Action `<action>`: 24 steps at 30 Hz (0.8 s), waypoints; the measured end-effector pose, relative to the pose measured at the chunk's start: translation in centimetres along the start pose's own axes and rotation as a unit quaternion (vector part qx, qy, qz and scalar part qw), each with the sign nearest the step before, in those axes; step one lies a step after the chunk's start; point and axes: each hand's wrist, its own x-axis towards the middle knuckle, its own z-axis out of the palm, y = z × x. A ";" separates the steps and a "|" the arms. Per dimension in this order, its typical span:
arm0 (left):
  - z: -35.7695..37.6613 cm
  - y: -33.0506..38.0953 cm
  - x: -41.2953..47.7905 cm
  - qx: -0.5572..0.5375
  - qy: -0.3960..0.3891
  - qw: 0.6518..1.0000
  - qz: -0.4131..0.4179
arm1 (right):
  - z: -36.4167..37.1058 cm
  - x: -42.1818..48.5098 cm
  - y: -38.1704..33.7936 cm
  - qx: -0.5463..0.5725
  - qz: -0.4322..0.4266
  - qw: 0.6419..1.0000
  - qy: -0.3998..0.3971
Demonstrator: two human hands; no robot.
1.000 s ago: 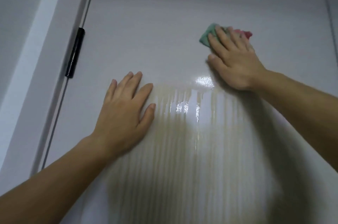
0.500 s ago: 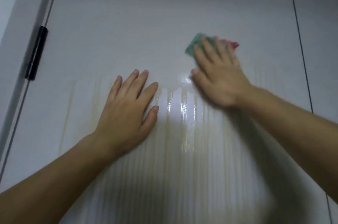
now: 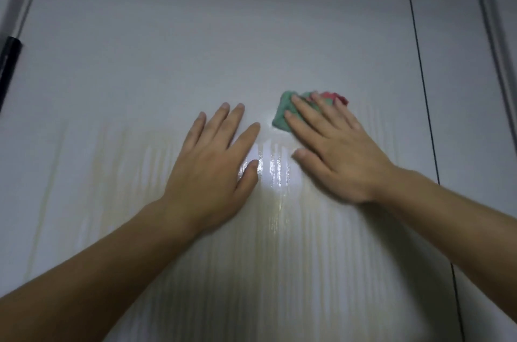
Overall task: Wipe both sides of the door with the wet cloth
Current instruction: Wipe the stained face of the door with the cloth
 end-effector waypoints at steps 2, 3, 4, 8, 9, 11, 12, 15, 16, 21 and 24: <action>0.2 0.4 0.1 0.007 0.004 1.000 -0.009 | -0.6 0.9 4.3 -0.004 0.082 0.996 0.015; 0.3 0.5 0.1 0.008 0.006 1.000 -0.013 | -1.1 1.4 6.3 0.007 0.139 0.990 0.018; 0.4 0.7 0.1 0.008 0.009 1.000 -0.018 | -1.5 1.8 7.3 0.026 0.185 0.982 0.016; 0.3 2.3 0.7 0.015 0.014 0.998 -0.061 | -0.2 -0.9 2.7 0.018 0.106 0.994 0.015; 0.3 2.9 1.0 0.017 0.015 0.997 -0.074 | 0.1 -2.2 1.8 0.011 0.058 0.998 0.010; 0.4 4.3 1.6 0.011 0.020 0.996 -0.085 | 0.2 -3.1 3.0 -0.005 0.016 1.000 -0.005; 0.6 4.9 1.8 0.006 0.022 0.997 -0.074 | -0.1 -2.6 4.6 -0.006 0.034 0.999 0.000; 1.2 6.4 2.5 -0.013 0.017 1.000 -0.013 | -1.0 -0.6 9.3 0.026 0.179 0.983 0.018; 1.4 6.7 2.6 -0.017 0.013 1.000 0.004 | -1.0 -0.5 9.2 0.036 0.209 0.977 0.024; 2.2 7.6 2.8 -0.011 0.007 1.000 0.017 | 0.7 -5.6 4.5 0.001 0.047 0.999 0.000; 2.1 8.0 2.8 -0.010 0.012 1.000 0.008 | 0.1 -5.1 9.4 -0.008 0.110 0.994 0.016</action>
